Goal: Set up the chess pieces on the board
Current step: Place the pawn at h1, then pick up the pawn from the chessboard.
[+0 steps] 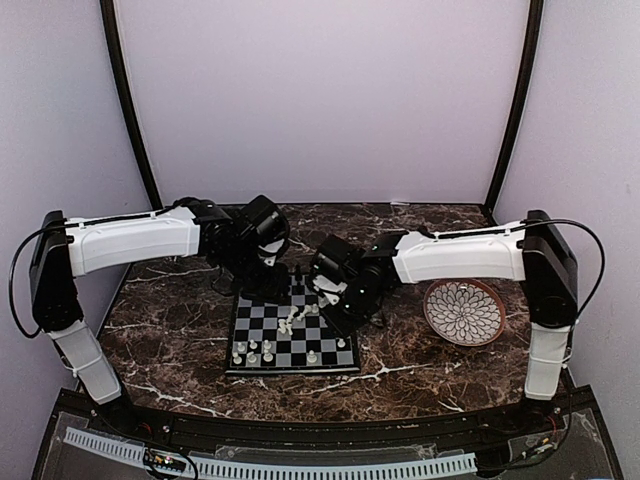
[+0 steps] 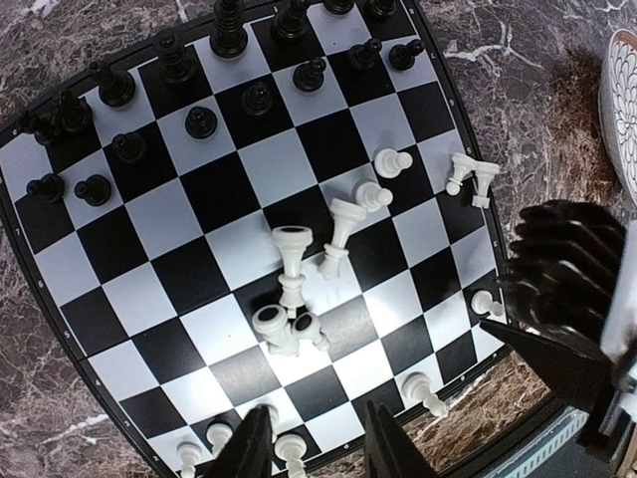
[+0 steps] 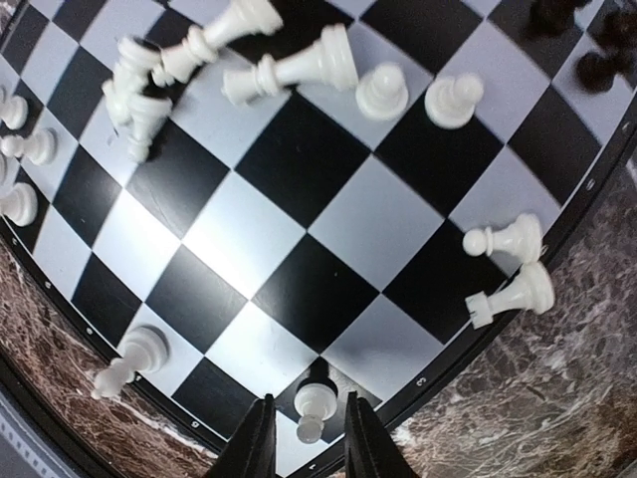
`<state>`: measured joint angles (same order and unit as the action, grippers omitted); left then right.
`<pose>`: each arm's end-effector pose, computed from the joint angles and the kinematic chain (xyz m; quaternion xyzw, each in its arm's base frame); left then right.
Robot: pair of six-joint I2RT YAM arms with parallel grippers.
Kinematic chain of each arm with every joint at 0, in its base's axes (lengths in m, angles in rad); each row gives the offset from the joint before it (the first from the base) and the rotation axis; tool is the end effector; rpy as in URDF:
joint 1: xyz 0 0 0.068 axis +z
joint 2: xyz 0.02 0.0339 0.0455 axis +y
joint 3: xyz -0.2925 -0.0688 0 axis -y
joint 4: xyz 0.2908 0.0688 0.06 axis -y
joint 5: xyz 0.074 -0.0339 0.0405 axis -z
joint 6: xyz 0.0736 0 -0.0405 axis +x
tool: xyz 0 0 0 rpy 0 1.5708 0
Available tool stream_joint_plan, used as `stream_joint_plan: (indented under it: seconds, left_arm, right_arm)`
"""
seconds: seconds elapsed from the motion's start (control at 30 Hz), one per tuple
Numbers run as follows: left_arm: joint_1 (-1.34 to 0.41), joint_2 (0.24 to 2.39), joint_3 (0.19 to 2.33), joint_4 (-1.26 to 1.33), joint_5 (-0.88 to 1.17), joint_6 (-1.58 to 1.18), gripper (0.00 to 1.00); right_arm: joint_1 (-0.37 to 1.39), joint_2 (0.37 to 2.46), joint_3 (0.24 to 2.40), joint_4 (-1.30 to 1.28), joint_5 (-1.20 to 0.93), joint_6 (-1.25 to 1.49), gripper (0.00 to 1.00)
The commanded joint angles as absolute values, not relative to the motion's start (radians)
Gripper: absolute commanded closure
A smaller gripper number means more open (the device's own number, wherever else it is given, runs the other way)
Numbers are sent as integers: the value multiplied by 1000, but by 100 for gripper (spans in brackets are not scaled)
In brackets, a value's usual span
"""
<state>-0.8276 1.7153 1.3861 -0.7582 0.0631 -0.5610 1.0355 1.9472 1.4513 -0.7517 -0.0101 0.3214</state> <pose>0.2843 -0.3162 0.2352 0.1365 0.9608 -0.1766 0.1643 0.2333 0.3949 0.1600 -0.3457 0.9244 0.1049 0.1221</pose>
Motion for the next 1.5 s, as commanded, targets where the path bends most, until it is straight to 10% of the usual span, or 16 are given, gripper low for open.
stream_joint_plan:
  seconds: [0.0,1.47]
  left_arm:
    - [-825,1696,1388,-791,38,-561,66]
    - [-800,1624,1354,-841,-32,-531,66]
  right_arm:
    - [1030,1939,1538,-749,52,275,74]
    - [925,2236,1859,-768,-57,226,87]
